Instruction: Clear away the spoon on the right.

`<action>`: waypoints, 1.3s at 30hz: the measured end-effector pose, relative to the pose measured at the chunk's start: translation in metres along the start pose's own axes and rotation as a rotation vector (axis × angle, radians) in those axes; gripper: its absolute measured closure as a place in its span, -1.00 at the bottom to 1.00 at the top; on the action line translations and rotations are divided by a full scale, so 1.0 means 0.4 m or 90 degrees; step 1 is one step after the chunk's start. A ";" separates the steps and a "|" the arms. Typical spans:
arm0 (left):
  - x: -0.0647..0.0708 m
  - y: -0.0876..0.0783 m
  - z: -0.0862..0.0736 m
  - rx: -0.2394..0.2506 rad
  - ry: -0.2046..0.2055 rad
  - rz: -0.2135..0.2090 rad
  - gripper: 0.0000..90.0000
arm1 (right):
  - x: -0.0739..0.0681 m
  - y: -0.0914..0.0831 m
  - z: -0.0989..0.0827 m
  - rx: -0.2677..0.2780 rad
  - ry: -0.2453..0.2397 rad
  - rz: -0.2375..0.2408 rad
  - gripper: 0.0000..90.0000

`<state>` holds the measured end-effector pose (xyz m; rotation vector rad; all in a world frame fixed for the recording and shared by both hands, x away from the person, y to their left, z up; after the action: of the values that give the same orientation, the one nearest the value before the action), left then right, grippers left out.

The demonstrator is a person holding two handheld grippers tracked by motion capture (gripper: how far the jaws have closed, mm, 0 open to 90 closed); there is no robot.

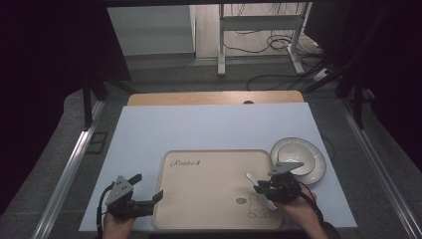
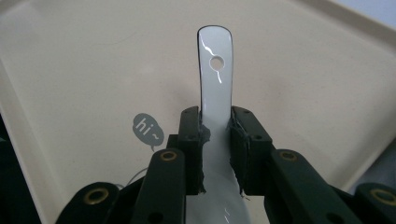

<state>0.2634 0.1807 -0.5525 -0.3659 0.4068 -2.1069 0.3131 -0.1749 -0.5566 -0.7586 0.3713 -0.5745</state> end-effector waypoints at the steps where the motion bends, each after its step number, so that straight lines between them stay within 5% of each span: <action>1: 0.000 0.000 0.000 -0.001 0.001 0.000 -0.90 | 0.000 0.002 -0.001 0.000 0.000 0.000 0.67; 19: -0.001 0.000 -0.001 -0.003 0.002 0.003 -0.89 | 0.006 -0.007 -0.002 0.039 0.011 -0.004 0.53; 28: -0.003 -0.001 -0.001 -0.003 0.002 0.003 -0.89 | 0.001 -0.003 0.007 0.067 0.026 -0.027 0.95; 34: -0.003 -0.001 -0.001 -0.002 0.001 0.003 -0.89 | -0.013 -0.003 0.016 0.068 -0.016 -0.045 1.00; 39: -0.004 -0.002 -0.001 -0.001 0.000 0.003 -0.90 | -0.033 0.011 0.021 0.063 -0.039 -0.032 1.00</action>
<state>0.2636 0.1823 -0.5527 -0.3652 0.4089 -2.1023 0.3086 -0.1599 -0.5526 -0.6896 0.2665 -0.6115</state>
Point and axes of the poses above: each handheld gripper's, and its own axes: y roughly forward along the jaws, z roughly out of its top, x roughly to its right, the point moved 9 cm from there along y, roughly forward along the jaws, and after that the axes turned 1 degree about x, right-handed, at the moved point
